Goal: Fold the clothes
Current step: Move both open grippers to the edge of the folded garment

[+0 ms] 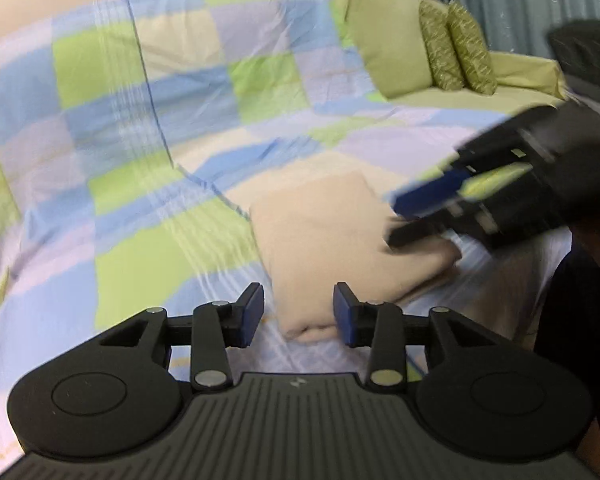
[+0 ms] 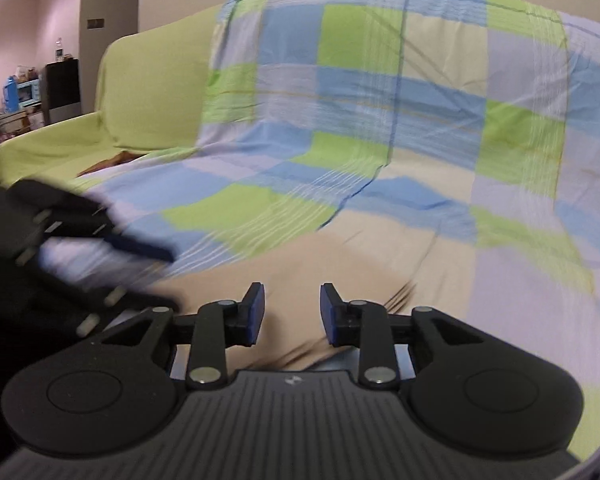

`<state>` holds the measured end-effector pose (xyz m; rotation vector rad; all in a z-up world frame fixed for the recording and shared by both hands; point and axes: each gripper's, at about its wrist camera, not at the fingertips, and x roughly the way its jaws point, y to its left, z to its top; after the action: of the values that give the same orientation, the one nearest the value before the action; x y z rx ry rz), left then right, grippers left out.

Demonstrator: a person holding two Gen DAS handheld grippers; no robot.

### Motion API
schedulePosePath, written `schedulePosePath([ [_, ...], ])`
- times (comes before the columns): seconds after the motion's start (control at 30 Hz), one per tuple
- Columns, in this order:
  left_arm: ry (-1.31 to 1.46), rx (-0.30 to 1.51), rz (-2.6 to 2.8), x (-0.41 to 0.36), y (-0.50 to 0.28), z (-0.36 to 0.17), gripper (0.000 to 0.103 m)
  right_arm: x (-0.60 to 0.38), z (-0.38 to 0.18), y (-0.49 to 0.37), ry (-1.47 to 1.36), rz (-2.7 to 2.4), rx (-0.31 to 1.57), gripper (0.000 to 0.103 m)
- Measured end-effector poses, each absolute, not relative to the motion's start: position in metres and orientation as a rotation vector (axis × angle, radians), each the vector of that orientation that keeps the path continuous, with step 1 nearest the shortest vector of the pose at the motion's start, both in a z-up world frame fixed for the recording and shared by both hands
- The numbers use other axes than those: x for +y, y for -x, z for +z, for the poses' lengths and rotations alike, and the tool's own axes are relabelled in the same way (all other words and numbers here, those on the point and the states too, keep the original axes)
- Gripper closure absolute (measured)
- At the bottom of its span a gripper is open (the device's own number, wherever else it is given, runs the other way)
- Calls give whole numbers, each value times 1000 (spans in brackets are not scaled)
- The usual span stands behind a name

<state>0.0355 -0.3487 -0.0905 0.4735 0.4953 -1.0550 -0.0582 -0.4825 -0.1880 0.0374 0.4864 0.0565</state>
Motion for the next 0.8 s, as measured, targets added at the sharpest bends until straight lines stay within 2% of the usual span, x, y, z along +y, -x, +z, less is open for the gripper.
schedulePosePath([
  [0.17, -460, 493, -1042, -344, -34, -84, 56, -480, -197, 70, -36, -5, 515, 70],
  [0.37, -487, 513, -1025, -346, -33, -88, 56, -467, -178, 86, -35, -7, 472, 70],
  [0.53, -497, 541, -1023, -345, -32, -90, 54, -456, -196, 82, -19, -9, 570, 70],
  [0.6, -490, 545, -1020, -344, -33, -86, 50, -456, -193, 89, -44, -16, 556, 69],
  [0.8, -496, 542, -1014, -341, -31, -84, 50, -446, -186, 100, -29, -44, 556, 66],
])
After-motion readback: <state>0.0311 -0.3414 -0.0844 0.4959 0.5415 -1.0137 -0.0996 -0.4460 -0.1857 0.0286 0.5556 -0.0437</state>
